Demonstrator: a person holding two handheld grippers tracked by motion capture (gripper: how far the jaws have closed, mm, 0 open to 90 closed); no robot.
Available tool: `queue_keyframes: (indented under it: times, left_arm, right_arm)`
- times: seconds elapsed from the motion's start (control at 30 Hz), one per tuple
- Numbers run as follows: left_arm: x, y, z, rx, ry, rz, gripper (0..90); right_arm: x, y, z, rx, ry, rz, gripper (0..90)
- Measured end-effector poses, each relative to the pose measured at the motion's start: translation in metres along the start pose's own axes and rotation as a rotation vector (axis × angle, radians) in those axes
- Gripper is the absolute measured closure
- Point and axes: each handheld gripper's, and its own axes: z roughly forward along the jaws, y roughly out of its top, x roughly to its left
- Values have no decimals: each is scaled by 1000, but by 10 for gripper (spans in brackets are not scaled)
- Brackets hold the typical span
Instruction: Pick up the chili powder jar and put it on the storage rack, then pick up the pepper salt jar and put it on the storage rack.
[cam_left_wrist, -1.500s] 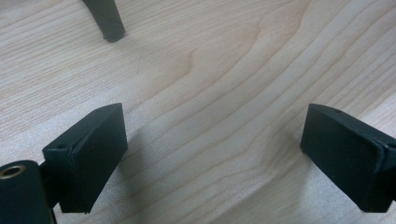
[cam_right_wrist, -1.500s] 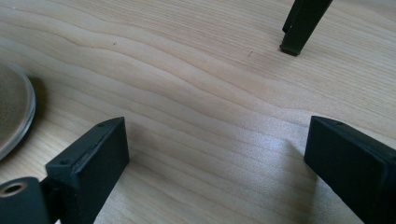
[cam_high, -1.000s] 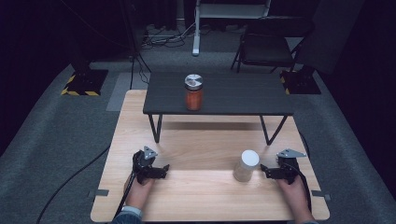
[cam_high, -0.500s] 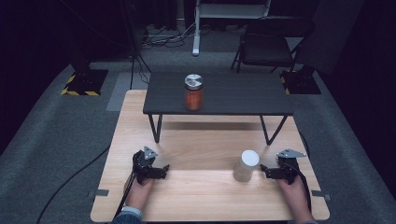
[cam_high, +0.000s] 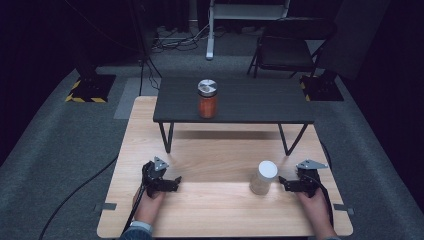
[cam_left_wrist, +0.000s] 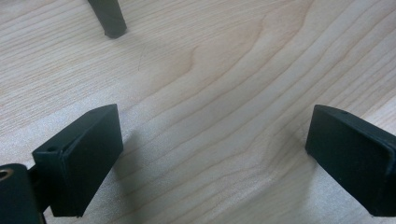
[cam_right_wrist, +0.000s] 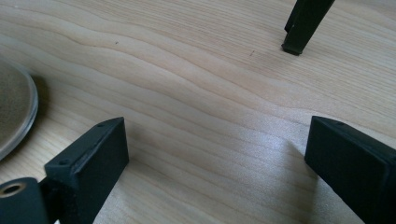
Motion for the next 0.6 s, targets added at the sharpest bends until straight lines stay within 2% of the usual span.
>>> queue_keyframes:
  times: [0.6]
  left_arm:
    - [-1,0,0,1,2,-2,36]
  right_arm:
    - [0,0,0,1,3,-3,57]
